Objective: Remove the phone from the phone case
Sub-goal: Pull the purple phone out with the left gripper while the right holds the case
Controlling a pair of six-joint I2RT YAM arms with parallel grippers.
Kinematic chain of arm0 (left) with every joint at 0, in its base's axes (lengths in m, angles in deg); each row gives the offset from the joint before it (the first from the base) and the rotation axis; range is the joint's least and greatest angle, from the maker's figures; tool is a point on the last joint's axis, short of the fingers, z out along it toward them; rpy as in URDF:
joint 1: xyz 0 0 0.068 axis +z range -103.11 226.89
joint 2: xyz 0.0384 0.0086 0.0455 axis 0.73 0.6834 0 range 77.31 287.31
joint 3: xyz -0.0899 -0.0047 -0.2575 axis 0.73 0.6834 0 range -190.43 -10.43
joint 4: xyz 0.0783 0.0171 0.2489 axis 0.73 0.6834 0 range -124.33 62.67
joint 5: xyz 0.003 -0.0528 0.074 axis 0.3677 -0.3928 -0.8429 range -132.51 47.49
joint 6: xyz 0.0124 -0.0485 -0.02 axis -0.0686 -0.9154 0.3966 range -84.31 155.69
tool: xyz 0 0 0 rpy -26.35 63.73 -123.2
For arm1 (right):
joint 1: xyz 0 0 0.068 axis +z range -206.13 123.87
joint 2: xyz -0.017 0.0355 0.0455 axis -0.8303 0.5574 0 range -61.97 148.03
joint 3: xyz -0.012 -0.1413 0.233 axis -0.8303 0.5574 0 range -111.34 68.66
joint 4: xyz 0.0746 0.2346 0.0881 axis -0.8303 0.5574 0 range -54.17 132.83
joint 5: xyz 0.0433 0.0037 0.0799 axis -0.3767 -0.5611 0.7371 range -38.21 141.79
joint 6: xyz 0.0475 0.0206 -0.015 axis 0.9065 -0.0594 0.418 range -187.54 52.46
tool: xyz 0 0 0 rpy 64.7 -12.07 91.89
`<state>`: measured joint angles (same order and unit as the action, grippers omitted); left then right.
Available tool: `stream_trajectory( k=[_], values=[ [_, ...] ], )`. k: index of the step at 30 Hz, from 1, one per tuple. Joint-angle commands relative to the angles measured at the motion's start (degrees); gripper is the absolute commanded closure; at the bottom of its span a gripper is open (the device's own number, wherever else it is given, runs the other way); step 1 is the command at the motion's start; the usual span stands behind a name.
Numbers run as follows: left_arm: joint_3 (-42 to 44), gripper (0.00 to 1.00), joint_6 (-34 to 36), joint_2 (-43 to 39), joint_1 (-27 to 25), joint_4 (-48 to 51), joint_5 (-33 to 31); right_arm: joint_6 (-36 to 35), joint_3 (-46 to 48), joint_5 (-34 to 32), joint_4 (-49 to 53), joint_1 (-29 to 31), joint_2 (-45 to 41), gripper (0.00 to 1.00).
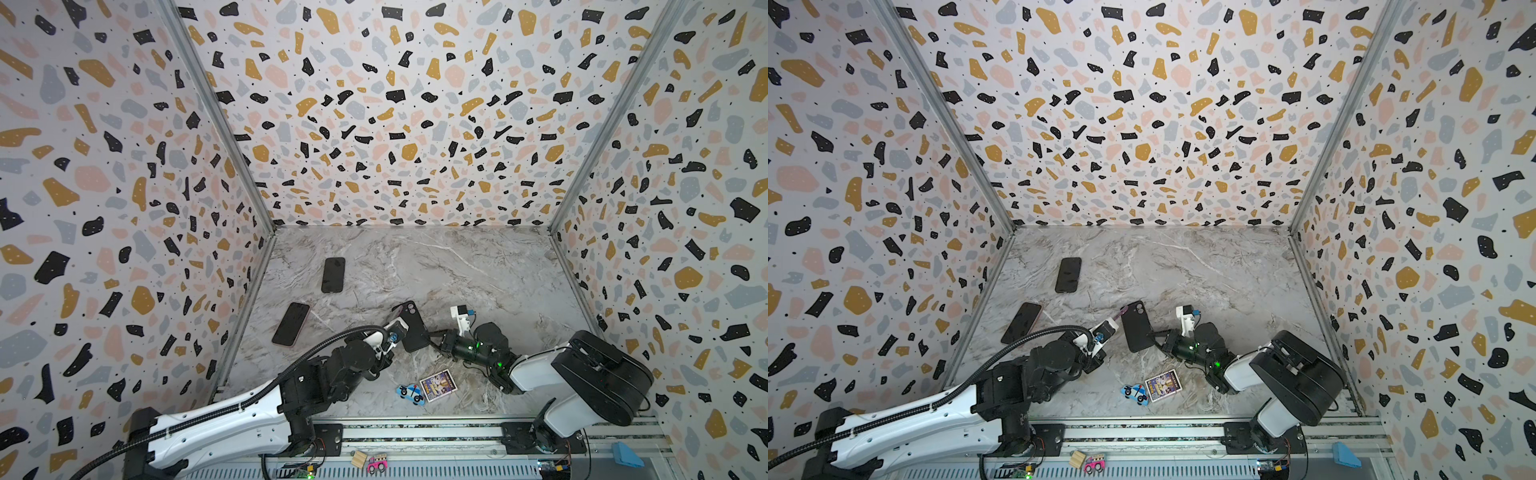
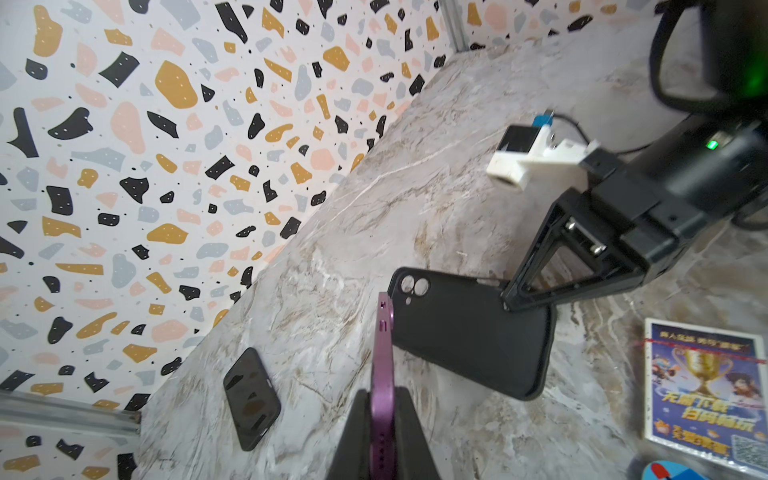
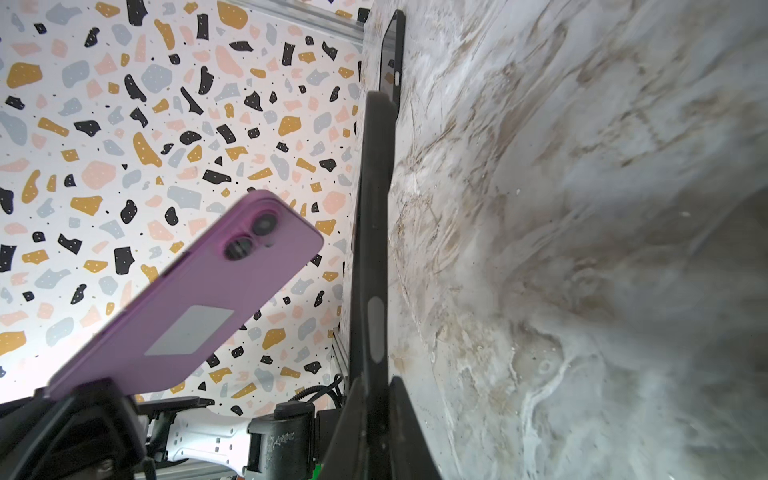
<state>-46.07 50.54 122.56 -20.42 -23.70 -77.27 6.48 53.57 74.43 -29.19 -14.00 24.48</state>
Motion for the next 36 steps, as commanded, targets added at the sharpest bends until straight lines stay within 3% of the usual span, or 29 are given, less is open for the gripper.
stream_trajectory(
  k=[1, 8, 28, 36],
  values=[
    [0.73, 1.0, 6.04, 1.85, -0.27, -5.01, -2.17, -2.49, 0.4, -0.22, 5.94, -1.2, -3.63, 1.0],
    [4.5, 1.0, 14.95, 3.78, -0.19, -7.51, 1.41, -3.21, -0.24, -0.45, 10.26, -1.88, -6.15, 1.0],
    [16.78, 1.0, 33.55, 9.5, -0.21, -19.92, -3.22, -0.75, -2.46, 0.22, 4.98, 0.04, 1.76, 1.0],
    [19.52, 0.97, 36.02, 10.38, 0.49, -21.68, -2.21, 0.62, -3.19, -0.34, 2.26, 2.31, 4.68, 1.0]
  ],
)
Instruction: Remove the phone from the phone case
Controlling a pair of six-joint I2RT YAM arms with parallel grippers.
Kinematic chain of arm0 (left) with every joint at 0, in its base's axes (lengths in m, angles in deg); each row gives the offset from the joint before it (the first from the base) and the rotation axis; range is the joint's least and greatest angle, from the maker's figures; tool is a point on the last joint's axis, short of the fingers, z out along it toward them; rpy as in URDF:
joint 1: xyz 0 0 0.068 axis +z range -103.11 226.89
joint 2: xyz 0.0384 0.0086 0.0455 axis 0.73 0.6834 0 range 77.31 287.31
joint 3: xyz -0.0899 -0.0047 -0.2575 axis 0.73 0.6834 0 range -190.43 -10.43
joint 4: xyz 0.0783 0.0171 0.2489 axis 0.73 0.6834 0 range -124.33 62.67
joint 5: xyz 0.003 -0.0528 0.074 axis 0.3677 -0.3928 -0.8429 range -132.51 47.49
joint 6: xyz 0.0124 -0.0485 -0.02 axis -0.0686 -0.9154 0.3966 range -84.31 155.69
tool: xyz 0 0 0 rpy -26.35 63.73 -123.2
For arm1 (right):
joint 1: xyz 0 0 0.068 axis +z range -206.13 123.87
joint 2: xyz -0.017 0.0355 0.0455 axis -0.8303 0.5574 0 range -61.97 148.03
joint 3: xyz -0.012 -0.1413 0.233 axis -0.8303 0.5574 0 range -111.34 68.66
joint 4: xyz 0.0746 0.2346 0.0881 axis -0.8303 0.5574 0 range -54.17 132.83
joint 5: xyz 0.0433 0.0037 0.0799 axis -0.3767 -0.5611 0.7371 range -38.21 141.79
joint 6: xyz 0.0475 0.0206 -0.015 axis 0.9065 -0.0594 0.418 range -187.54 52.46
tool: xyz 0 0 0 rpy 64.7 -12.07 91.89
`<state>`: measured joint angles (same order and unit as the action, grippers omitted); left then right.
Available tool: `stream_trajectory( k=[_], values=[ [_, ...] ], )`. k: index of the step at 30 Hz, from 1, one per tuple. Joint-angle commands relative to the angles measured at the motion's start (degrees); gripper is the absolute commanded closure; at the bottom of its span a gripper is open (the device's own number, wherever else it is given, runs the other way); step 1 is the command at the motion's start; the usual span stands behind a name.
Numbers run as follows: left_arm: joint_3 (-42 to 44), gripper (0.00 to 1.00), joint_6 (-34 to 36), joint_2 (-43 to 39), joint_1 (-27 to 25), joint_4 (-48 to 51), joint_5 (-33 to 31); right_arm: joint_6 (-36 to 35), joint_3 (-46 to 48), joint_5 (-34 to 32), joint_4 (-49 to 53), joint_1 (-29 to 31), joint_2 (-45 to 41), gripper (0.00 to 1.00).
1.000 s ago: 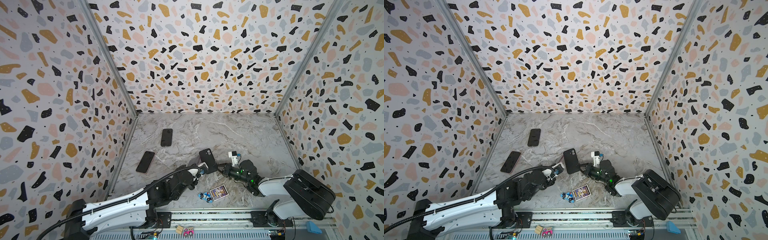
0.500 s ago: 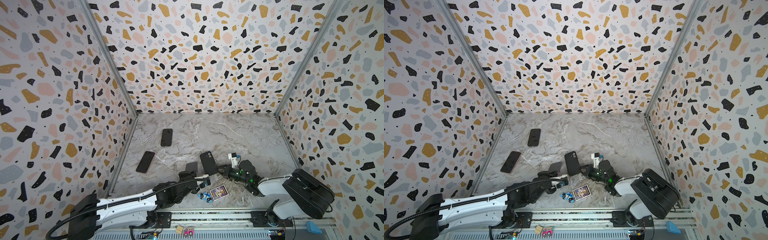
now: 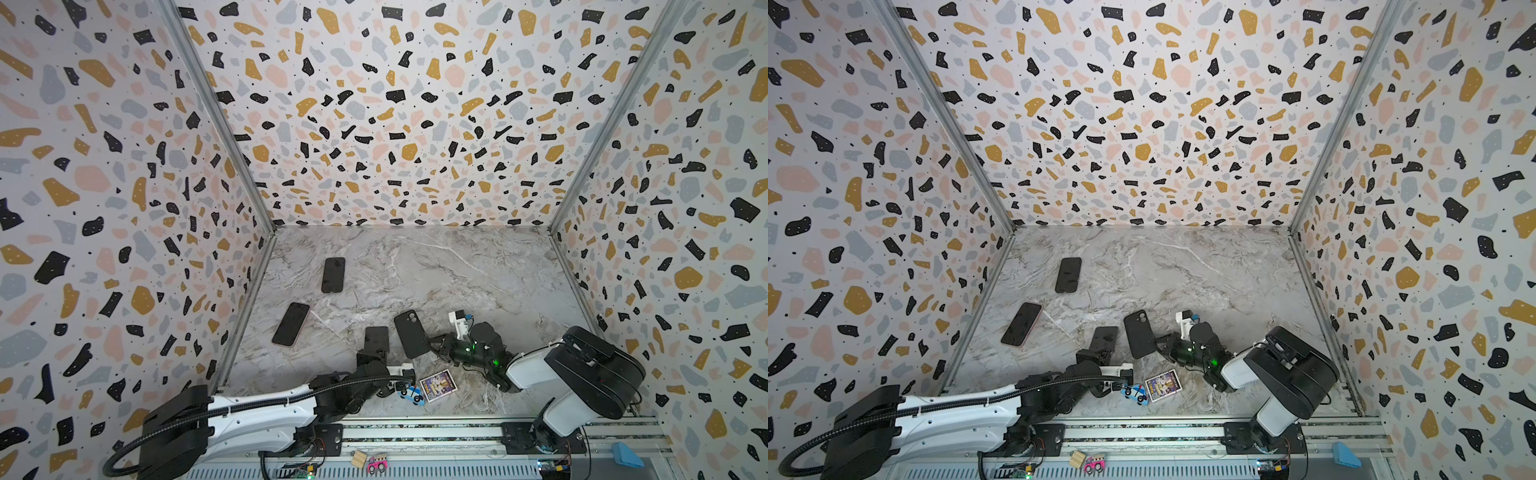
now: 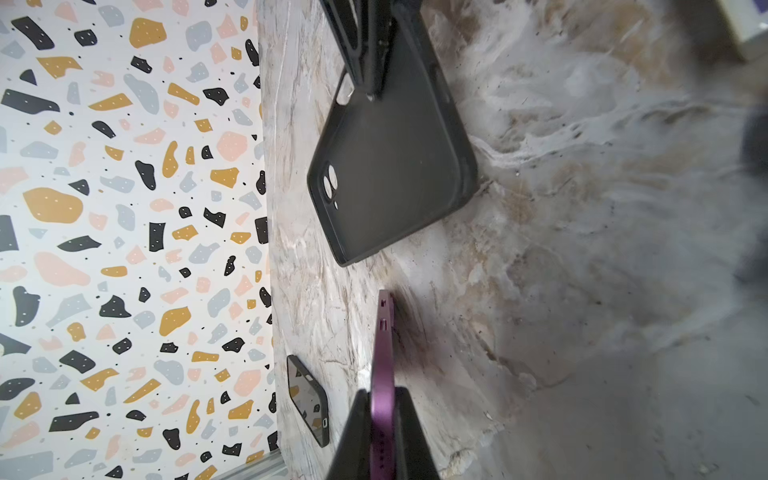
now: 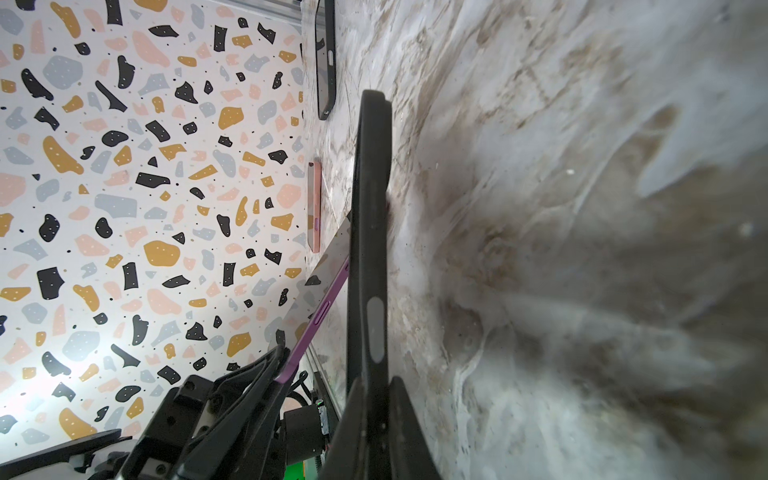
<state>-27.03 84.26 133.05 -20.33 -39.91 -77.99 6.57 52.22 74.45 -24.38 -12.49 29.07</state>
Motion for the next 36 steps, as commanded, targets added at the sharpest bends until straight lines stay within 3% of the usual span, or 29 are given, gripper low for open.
stream_trajectory(
  k=[1, 6, 11, 36],
  values=[
    [0.73, 0.94, 2.25, -0.27, 0.5, -5.58, -1.45, 0.51, -1.96, -0.46, -2.55, 1.04, 0.27, 1.0],
    [1.66, 0.73, 0.9, -2.28, 1.1, -4.72, 0.05, 1.52, -2.08, -1.07, -3.16, 2.19, 1.5, 1.0],
    [1.4, 0.63, -0.06, -1.69, 1.39, -2.49, 1.44, 2.18, -2.26, -2.71, -3.23, 3.45, 2.11, 1.0],
    [1.48, 0.51, -2.3, 1.47, 2.56, 2.15, 4.67, 3.67, -2.02, -4.25, -5.16, 4.97, 4.61, 1.0]
  ],
)
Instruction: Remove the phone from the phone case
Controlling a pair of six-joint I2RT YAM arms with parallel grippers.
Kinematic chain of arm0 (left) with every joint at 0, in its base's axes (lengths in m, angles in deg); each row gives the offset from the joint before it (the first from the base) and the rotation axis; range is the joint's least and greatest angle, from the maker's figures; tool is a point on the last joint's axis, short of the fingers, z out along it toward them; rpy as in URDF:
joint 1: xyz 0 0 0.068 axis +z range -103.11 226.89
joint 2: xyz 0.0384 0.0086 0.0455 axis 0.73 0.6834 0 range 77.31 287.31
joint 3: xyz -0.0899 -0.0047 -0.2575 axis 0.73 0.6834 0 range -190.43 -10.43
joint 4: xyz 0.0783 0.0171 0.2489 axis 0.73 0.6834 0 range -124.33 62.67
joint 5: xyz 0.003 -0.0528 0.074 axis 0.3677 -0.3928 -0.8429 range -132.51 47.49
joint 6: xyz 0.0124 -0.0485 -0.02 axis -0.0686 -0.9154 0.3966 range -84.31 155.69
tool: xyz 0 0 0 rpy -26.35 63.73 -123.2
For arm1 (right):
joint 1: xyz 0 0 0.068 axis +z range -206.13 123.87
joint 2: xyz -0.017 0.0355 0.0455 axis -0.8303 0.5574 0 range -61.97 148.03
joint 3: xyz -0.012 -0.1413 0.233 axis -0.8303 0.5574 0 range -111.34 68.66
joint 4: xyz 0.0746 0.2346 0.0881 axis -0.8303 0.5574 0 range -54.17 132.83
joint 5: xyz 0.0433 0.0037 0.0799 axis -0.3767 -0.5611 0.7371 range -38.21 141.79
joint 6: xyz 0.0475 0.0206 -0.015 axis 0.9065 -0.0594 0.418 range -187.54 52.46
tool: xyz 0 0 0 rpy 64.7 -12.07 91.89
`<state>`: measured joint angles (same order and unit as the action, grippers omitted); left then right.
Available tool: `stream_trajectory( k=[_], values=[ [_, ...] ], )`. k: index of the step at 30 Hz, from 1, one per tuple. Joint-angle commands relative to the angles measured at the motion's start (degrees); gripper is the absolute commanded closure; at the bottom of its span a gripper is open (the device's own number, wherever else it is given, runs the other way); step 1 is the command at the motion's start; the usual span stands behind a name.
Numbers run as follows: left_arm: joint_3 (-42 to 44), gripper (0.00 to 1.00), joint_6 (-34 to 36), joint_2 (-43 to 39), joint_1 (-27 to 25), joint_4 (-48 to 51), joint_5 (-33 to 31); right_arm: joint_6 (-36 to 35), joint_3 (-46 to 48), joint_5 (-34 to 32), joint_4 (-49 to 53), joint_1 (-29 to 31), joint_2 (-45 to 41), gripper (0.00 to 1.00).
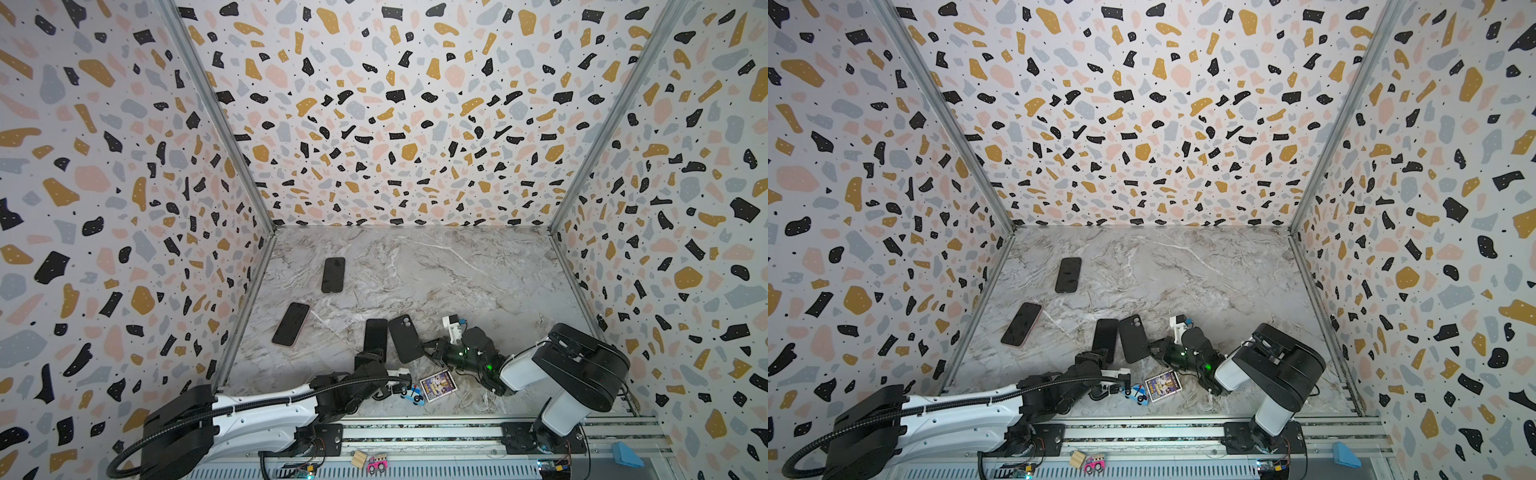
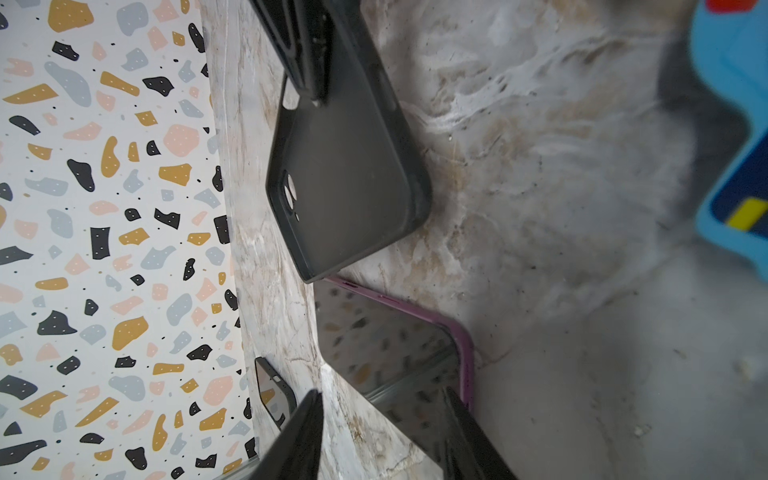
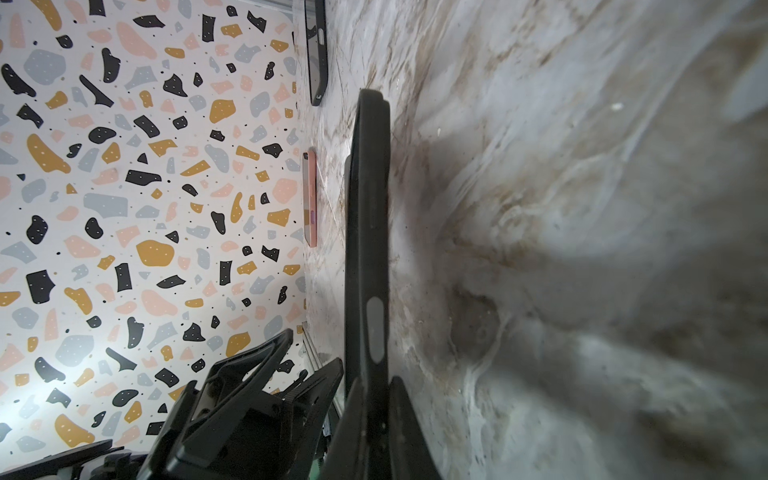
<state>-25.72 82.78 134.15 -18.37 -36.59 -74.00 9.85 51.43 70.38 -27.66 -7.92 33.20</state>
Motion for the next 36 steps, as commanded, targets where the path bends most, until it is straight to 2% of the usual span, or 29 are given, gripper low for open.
stream_trajectory(
  k=[1, 7, 10, 12, 16, 18, 21, 28, 36],
  values=[
    [0.09, 0.48, -1.02, 0.46, 0.72, -1.21, 0.84, 0.53, -1.2, -0.19, -2.23, 0.48, 0.65, 1.0],
    [-1.32, 0.29, -2.3, -1.38, 1.13, -1.19, -0.78, 1.27, -0.1, -1.35, -2.17, 0.66, 0.38, 1.0],
    [-3.01, 0.23, -4.02, -5.64, 2.27, -1.25, -0.96, 1.54, 0.58, -2.87, -1.34, 0.66, -0.43, 1.0],
    [-4.22, 0.12, -5.13, -8.54, 2.58, -1.51, -1.24, 1.71, 0.62, -3.88, -0.97, 0.83, -0.67, 1.0],
    [-7.11, 0.01, -9.93, -13.38, 3.34, -2.13, -1.71, 2.06, -0.29, -8.02, 2.54, 2.59, -1.54, 1.0],
    [-8.06, 0.0, -12.45, -15.41, 3.73, -2.84, -1.57, 1.89, -1.22, -10.9, 5.07, 3.87, -1.92, 1.0],
    [-11.01, 0.0, -18.3, -16.92, 3.81, -3.31, -4.71, 1.97, -3.23, -15.32, 9.02, 6.01, -2.32, 1.0],
    [-23.92, 0.0, -40.32, -15.03, 3.82, 8.52, -7.76, 2.62, -9.09, -25.82, 17.86, 11.8, -1.49, 1.0],
    [-28.36, 0.0, -54.73, -16.8, 3.82, 15.49, -10.35, 5.24, -13.96, -33.61, 22.68, 16.72, 2.38, 1.0]
  ],
)
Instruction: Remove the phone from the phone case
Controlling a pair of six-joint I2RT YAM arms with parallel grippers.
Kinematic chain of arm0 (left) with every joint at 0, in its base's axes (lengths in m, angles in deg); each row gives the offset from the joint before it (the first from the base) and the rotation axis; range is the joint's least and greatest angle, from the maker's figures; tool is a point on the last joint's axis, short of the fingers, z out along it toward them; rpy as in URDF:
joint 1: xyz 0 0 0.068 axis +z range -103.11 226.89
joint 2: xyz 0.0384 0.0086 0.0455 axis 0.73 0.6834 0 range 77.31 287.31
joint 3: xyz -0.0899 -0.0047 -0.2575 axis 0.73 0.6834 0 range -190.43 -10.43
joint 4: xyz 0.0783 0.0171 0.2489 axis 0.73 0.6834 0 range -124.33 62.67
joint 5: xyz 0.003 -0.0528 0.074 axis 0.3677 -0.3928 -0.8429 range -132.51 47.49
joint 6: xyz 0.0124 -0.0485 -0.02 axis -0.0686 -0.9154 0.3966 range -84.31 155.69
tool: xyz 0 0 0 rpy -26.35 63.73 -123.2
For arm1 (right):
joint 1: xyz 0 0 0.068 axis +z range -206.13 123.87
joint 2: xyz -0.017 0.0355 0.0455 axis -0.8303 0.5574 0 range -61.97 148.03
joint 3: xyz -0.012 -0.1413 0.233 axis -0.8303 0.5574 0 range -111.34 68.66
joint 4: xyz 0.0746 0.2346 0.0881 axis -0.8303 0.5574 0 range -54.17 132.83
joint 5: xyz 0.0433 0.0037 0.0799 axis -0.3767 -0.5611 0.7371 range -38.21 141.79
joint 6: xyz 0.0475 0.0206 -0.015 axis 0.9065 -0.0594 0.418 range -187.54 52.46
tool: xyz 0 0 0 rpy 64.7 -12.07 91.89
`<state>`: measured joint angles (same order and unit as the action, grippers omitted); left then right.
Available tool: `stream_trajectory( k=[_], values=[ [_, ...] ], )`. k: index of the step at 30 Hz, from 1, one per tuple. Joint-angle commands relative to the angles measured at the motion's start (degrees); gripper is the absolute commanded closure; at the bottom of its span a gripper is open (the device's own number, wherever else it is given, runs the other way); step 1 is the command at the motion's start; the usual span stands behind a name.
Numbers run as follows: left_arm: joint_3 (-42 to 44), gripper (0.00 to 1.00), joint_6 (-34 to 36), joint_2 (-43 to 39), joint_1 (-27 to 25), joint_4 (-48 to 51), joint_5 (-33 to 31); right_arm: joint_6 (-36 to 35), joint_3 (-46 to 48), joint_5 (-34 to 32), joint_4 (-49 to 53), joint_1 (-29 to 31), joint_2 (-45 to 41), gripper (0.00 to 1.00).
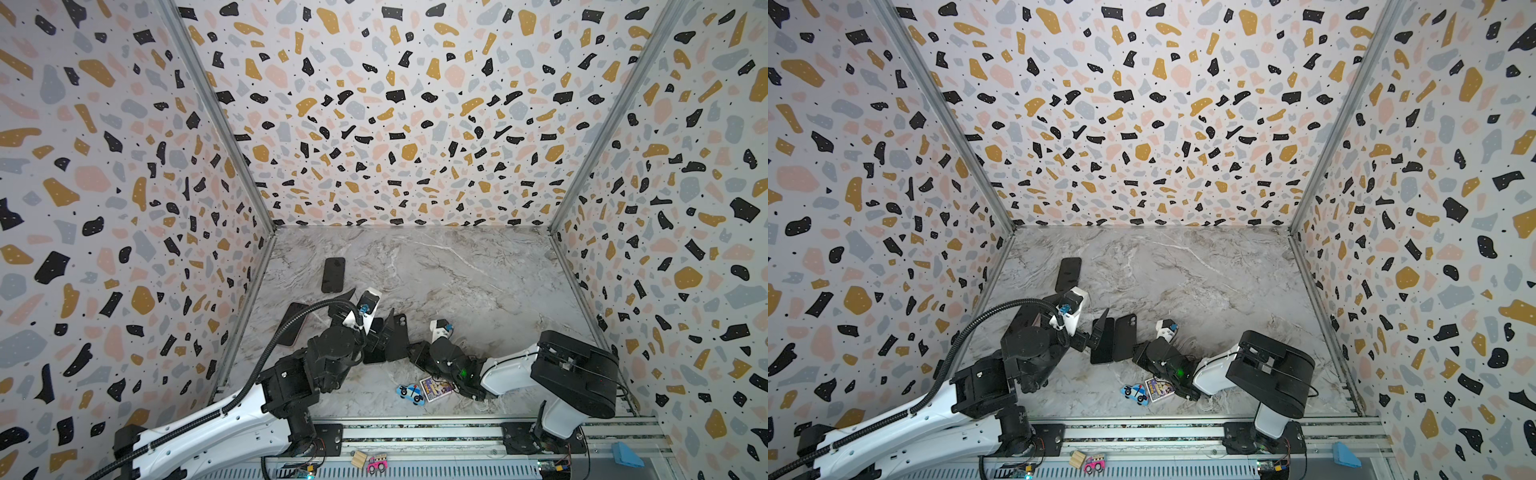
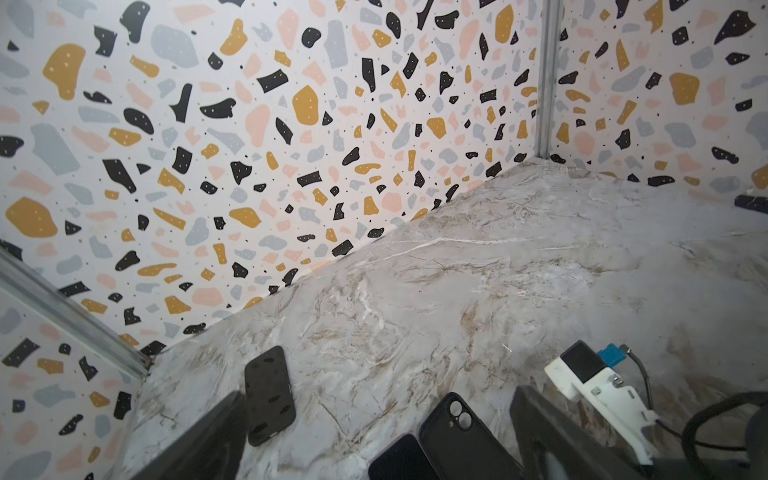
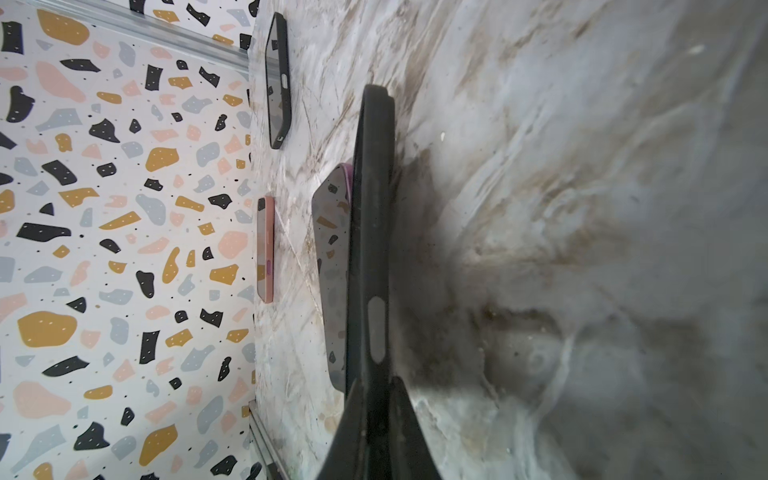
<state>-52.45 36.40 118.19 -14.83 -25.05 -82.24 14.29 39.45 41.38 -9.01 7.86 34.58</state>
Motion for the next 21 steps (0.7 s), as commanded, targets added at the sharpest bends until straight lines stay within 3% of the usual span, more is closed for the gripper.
stream_trajectory(
  k=[1, 11, 21],
  values=[
    [-1.9, 0.0, -9.54, -1.09, 0.28, 4.79, -2.11, 0.63, -2.68, -5.31, 4.95, 1.29, 1.28, 1.0],
    [-0.65, 0.0, -13.35, -3.21, 0.28, 7.4, -0.98, -1.48, -3.57, -7.25, 8.19, 2.14, 3.18, 1.0],
    [0.44, 0.0, -13.71, -5.2, 0.28, 6.37, 0.26, -7.04, -3.39, -9.55, 14.95, 1.42, -1.66, 1.0]
  ],
)
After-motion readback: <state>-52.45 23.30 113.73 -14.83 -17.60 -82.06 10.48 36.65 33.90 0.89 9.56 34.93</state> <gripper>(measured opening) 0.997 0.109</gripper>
